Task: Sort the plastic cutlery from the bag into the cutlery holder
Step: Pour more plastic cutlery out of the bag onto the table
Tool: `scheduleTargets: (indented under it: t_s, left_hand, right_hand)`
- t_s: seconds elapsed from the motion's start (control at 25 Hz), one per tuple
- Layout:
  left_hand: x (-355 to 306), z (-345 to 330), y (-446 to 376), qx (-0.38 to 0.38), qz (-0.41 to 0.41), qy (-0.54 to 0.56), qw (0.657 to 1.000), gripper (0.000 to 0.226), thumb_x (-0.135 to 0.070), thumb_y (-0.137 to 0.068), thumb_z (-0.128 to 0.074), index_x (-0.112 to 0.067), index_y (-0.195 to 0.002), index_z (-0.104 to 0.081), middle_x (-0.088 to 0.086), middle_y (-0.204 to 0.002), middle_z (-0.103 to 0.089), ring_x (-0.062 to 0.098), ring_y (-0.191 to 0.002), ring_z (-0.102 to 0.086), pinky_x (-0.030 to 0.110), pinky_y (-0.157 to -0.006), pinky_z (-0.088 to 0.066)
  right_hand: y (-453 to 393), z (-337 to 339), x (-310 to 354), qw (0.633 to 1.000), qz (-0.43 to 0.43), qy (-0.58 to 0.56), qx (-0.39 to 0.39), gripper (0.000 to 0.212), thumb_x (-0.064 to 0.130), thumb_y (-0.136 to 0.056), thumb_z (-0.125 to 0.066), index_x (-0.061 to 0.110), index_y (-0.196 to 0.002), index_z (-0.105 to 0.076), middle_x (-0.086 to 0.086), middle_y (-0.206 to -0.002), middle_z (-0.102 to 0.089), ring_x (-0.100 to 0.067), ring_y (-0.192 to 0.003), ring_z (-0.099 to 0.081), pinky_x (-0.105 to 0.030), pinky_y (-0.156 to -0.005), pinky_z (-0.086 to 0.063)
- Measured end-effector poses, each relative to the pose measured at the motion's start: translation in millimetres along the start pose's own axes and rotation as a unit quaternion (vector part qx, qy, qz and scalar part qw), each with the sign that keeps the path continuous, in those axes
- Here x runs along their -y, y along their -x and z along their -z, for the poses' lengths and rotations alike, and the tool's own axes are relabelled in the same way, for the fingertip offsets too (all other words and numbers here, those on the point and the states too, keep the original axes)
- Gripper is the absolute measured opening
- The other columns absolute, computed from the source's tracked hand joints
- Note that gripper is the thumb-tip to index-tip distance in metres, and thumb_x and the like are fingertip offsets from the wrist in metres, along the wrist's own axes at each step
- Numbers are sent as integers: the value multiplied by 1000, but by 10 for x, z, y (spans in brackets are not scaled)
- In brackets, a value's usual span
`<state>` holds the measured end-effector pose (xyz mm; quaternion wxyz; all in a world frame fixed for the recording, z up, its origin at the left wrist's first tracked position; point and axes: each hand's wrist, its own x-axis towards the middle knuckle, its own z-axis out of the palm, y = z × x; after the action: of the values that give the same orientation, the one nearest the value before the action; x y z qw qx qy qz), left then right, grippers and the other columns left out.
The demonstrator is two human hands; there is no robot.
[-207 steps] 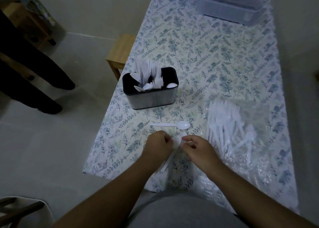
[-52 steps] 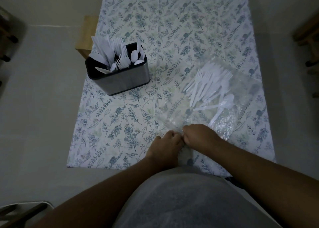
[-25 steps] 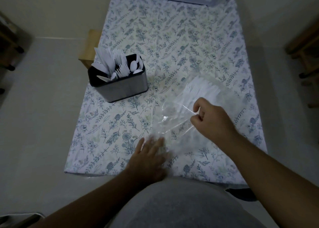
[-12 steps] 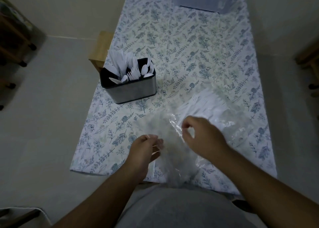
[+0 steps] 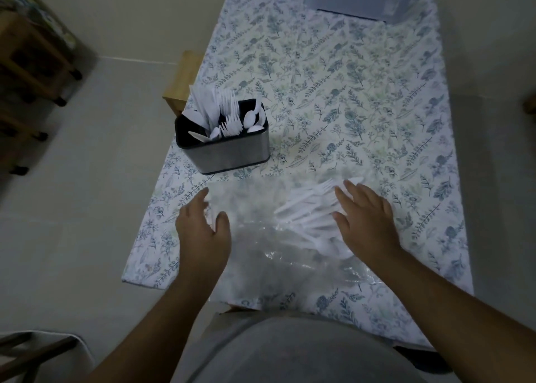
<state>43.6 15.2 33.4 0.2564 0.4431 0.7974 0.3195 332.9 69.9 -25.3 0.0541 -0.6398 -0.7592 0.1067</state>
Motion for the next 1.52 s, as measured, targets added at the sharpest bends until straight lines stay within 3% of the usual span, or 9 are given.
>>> scheduleTargets:
  t_s: [0.16,0.28,0.44,0.68,0.88,1.2,1.32,1.4,1.52]
  left_hand:
    - [64,-186,-69,118,-198,-257,939,56,-40,-100,-51,-27,-153,-38,-3,-163,-28,20,-154,-15,48,-122,-12]
    - [123,-366,-78,145,-225,-300,916,45,-38,-103,-45,-26,-146,-49,-7,-155,-44,17,-151,-25,48,-123,-10]
    - [204,-406,-146,128,-196,-258,937,34,-29,-104,-45,-29,-135,-60,-11,-145,-55,15,-146,-37,55,-122,-7]
    - [203,-455,-29,169,-155,-104,968,31,-26,-105,-47,-27,-132,-64,-9,-142,-59,16,-144,-40,61,-118,-24]
    - [226,-532,105,175,-150,-110,967,33,-31,-106,-44,-29,-133,-62,-12,-143,-56,15,-145,-38,59,-118,-26]
    - [153,-400,117,127,-248,-151,948,30,-33,-102,-52,-28,-126,-68,-8,-139,-61,19,-141,-46,50,-111,-40]
    - [180,-374,185,103,-234,-135,957,38,-33,-101,-54,-27,-139,-58,-1,-159,-38,19,-153,-22,39,-118,-24]
    - [226,-371,222,134,-153,-94,975,51,-33,-105,-45,-25,-154,-34,-3,-168,-8,14,-155,3,30,-121,-6]
    - [298,-433,213,180,-56,-45,981,58,-30,-108,-33,-20,-161,-12,-7,-168,9,9,-154,10,34,-126,-3]
  right_hand:
    - [-4,-92,-91,999,19,-8,-51,23,28,-88,-72,23,-110,-79,1,-125,-73,-27,-121,-62,-37,-100,-30]
    - [5,-58,-96,995,30,-24,-95,21,33,-88,-62,23,-93,-80,4,-101,-76,-27,-103,-65,-39,-96,-36]
    - [0,93,-52,984,82,-104,-121,22,22,-94,-56,12,-90,-75,-3,-87,-71,-29,-86,-63,-42,-89,-47]
    - [35,643,212,966,133,-89,-202,18,18,-93,-57,14,-94,-75,-1,-87,-68,-24,-87,-52,-35,-77,-36]
    - [95,652,88,978,98,-52,-174,19,10,-88,-63,20,-97,-77,1,-90,-70,-29,-89,-59,-37,-79,-33]
    - [343,385,262,994,87,-2,-67,35,20,-88,-64,22,-123,-71,2,-114,-72,-25,-117,-59,-48,-111,-33]
    - [346,252,286,997,32,20,-70,28,18,-86,-74,26,-113,-73,4,-107,-75,-24,-119,-61,-50,-115,-24]
    - [324,188,248,998,24,-1,-62,25,16,-86,-75,22,-110,-73,1,-110,-73,-27,-113,-64,-46,-110,-32]
    - [265,180,178,998,6,-39,-54,17,13,-87,-75,16,-104,-74,-4,-106,-73,-31,-103,-65,-42,-96,-43]
